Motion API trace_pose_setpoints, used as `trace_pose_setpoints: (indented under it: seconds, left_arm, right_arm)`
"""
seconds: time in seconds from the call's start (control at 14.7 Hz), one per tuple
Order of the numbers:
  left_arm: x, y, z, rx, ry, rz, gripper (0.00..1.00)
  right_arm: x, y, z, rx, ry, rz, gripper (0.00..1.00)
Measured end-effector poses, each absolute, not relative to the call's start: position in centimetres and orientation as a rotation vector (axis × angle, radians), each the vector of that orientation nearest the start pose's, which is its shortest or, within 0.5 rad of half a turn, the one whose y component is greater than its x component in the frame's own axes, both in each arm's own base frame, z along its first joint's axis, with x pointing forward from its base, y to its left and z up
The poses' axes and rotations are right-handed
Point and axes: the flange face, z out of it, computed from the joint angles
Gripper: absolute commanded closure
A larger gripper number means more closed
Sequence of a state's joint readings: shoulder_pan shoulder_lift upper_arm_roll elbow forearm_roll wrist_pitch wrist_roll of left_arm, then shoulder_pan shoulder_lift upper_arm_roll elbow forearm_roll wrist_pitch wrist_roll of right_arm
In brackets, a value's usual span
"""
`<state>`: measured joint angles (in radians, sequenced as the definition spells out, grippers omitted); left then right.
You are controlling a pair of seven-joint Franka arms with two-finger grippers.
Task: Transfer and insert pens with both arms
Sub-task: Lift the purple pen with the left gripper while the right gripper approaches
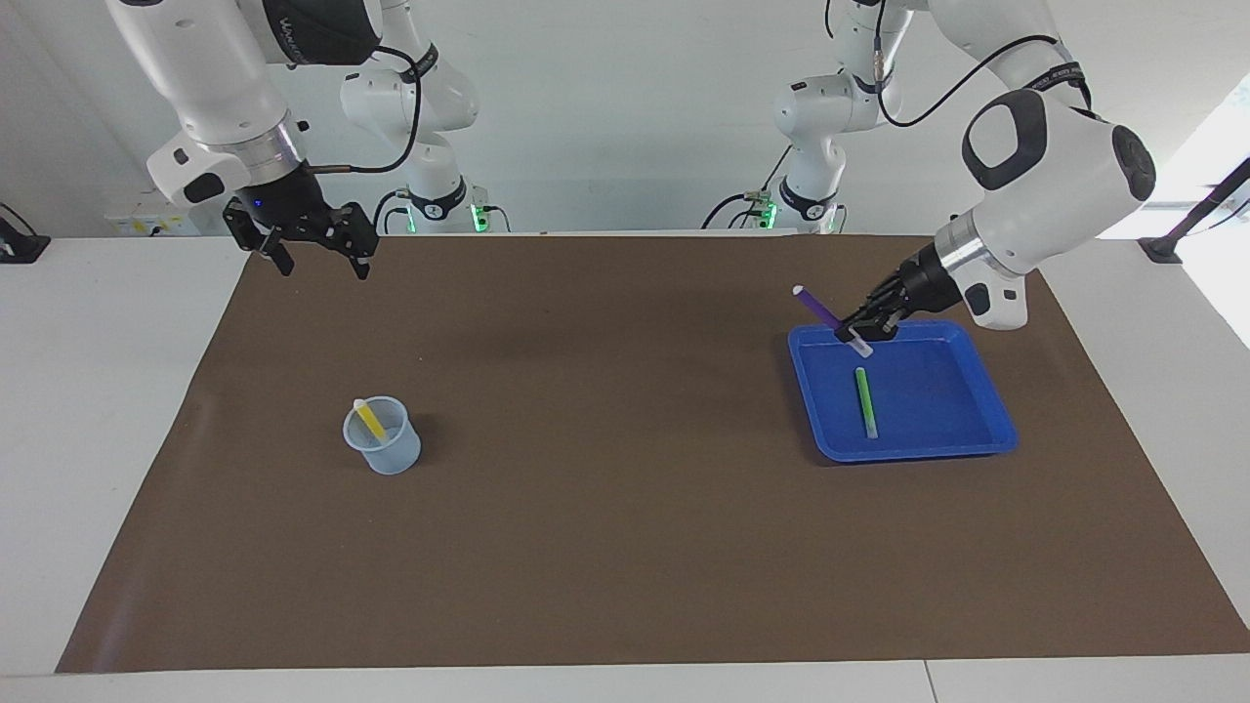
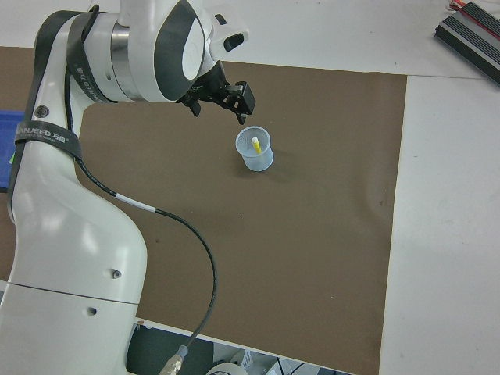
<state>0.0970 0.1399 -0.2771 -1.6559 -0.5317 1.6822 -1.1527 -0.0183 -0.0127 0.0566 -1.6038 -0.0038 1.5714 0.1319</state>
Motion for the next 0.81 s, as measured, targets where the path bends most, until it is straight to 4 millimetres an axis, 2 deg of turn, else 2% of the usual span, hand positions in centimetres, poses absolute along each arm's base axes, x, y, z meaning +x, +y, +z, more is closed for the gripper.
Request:
trace_pose_setpoints:
  seconds: [0.14,0.27,0.54,0.68,0.81]
  left_arm:
    - [57.4,-16.7,53.2,-2.828,-1.968,0.993,1.0]
    - [56.4,-19.1,52.2,-2.723,-2.132,1.152,1.0]
    - [51.5,-27.1,48.6,-2.528,-2.44,1.358,1.0]
    - [48.9,-29.6,47.1,-2.435,-2.538,1.442,1.0]
    - [47.0,-31.9,46.4,-2.357,-2.659,1.47,1.0]
  right_arm:
    - [54.9,2.1,61.3,-3.143,0.147,0.039,0.0]
    - [55.1,2.7,61.4,-3.102,0.143,0.015,0.0]
    - [55.7,4.9,62.1,-2.897,0.224,-0.039,0.0]
    - [55.7,7.0,62.4,-2.816,0.289,-0.03,0.0]
    - [55.3,10.9,62.6,-2.761,0.401,-0.002,0.0]
